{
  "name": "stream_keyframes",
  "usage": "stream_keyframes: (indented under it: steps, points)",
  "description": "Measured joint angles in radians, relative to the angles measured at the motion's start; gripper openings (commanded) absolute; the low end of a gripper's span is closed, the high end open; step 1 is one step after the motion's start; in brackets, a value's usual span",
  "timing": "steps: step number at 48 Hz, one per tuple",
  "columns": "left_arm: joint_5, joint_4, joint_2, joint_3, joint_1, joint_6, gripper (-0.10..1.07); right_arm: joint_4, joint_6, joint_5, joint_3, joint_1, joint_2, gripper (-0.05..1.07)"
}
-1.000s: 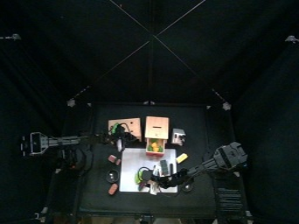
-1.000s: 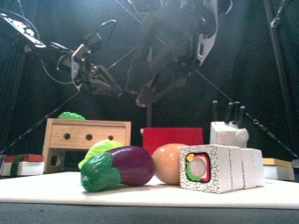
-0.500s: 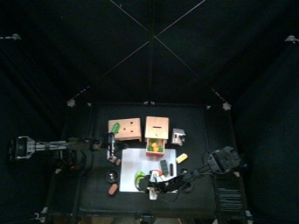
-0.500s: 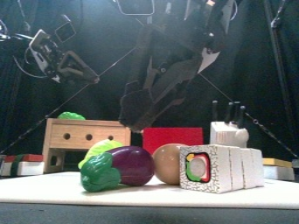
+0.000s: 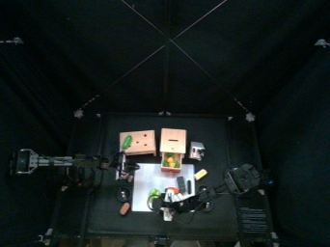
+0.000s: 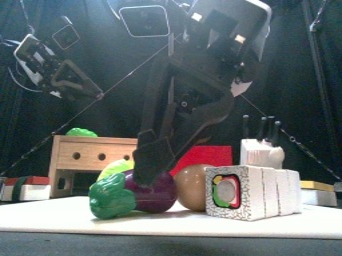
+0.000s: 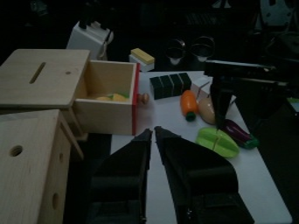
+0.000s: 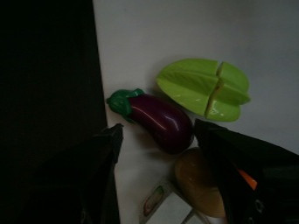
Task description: Grab eggplant
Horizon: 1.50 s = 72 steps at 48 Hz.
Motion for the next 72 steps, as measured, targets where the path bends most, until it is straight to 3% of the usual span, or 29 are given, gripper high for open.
stream_keyframes:
  steps: [72]
  points:
    - [0.002,-0.025,0.000,0.000,0.000,0.000,0.58,0.035,0.000,-0.020,-0.029,-0.028,0.046,0.94]
